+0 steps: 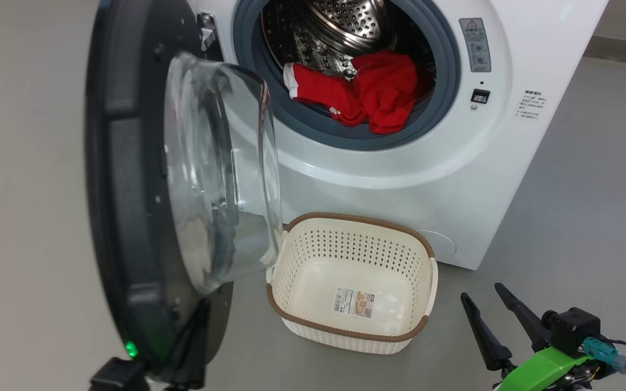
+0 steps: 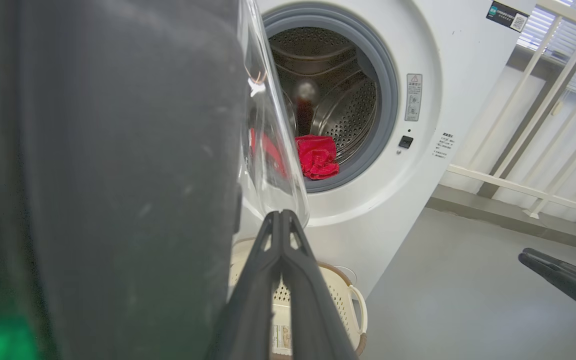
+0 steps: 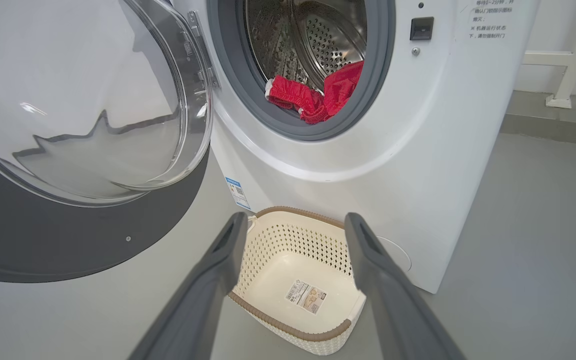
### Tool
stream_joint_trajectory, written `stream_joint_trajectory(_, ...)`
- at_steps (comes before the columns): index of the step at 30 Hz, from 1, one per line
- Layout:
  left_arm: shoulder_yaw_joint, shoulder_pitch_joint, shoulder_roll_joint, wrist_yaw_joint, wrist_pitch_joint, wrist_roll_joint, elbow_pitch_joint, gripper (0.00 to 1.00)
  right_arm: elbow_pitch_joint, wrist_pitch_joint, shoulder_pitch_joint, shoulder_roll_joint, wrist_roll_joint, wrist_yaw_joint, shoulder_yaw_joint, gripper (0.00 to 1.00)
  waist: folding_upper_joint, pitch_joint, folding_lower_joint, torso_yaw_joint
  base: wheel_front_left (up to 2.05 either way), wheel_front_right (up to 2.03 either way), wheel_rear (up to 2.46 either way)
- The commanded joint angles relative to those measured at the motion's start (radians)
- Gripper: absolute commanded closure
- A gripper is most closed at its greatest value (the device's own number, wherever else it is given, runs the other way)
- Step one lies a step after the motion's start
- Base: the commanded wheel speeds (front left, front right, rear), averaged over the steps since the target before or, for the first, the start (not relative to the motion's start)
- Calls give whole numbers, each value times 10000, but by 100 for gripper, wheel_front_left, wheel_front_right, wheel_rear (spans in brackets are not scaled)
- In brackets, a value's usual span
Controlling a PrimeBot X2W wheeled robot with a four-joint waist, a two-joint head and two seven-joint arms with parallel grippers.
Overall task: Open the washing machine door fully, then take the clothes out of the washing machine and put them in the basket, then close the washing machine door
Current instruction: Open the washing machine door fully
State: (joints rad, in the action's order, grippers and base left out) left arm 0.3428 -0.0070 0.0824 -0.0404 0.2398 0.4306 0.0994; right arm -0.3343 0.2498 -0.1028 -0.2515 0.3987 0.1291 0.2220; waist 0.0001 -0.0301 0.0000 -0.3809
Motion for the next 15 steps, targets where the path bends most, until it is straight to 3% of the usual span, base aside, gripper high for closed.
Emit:
stream_joint_trajectory(1, -686, -148, 338, 241, 130, 136, -314, 100, 224, 120, -258, -62, -206, 16, 259, 0, -1, -6, 0, -29, 0, 0, 0)
stream_joint_trajectory(15, -2561, -381, 1329, 972, 178, 489, -143, 100, 214, 120, -456, -111, -234, 16, 338, 0, -1, -291, 0, -142, 0, 0, 0)
